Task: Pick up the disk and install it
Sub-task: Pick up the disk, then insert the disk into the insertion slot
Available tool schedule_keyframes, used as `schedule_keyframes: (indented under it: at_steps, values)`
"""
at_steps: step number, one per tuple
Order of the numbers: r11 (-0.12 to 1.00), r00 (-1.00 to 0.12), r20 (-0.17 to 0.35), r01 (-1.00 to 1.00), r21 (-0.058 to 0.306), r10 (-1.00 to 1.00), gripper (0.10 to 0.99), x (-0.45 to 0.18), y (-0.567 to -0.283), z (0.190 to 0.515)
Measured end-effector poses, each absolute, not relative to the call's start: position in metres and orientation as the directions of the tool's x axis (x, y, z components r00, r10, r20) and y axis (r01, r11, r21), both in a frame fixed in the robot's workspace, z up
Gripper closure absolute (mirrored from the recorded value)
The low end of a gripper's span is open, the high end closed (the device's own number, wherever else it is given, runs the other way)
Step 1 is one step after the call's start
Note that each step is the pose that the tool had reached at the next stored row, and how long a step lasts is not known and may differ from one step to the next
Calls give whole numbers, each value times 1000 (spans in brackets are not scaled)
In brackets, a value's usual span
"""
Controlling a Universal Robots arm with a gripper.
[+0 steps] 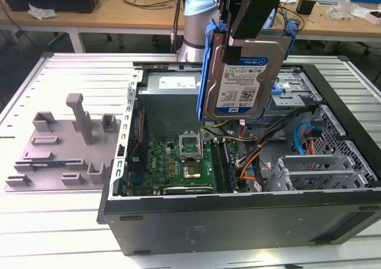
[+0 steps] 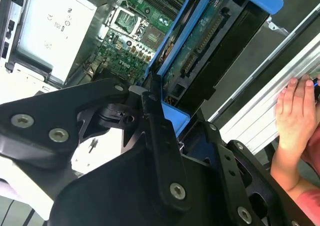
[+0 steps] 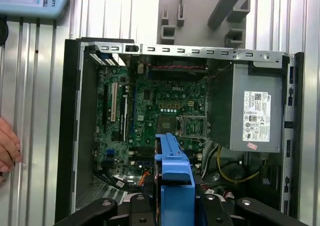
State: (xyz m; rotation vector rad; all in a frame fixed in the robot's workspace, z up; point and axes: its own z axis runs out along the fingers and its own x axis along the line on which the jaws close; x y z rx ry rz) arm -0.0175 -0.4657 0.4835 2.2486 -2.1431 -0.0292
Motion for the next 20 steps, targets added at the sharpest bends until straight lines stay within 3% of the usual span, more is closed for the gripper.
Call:
schedule_keyframes:
  at_steps: [20]
  values:
    - [-48, 49, 10, -998, 35, -999, 718, -18, -466, 483]
